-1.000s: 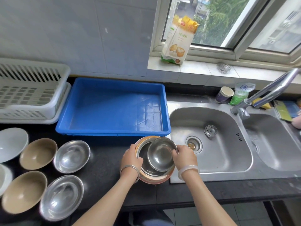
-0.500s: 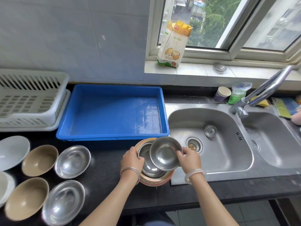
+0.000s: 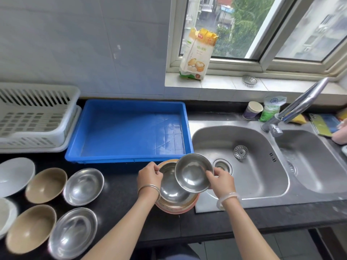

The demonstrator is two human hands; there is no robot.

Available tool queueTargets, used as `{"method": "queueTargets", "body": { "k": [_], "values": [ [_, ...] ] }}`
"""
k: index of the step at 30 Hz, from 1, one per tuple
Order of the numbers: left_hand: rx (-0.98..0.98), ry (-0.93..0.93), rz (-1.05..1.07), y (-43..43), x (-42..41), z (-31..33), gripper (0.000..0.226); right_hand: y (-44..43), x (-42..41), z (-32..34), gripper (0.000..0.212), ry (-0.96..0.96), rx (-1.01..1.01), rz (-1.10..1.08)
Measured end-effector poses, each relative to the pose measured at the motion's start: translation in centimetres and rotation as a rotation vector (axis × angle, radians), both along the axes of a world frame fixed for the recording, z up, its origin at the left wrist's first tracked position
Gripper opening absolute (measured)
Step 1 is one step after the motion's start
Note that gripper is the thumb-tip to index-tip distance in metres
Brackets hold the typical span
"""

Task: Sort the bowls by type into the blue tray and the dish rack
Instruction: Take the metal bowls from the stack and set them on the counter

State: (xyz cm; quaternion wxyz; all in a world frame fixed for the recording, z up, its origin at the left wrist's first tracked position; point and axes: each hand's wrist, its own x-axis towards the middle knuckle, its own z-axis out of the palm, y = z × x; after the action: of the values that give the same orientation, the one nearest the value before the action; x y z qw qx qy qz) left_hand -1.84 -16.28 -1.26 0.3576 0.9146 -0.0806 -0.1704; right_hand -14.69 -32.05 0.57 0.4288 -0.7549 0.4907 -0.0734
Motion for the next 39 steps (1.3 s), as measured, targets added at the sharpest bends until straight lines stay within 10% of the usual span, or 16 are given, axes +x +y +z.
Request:
{"method": "queueTargets", "body": {
  "k": [13,39],
  "values": [
    [-0.111,-0.018,0.242,6.9,2.3,2.4,0.006,1.0,6.0,2.5,0.020,-0.188,0.172,0.201],
    [-0.065,0.168,0.593,17.1,-3.8,-4.0,0.008,11.2,19.7,-5.9,0.015,0.437,-0.139,0.959]
  ]
}}
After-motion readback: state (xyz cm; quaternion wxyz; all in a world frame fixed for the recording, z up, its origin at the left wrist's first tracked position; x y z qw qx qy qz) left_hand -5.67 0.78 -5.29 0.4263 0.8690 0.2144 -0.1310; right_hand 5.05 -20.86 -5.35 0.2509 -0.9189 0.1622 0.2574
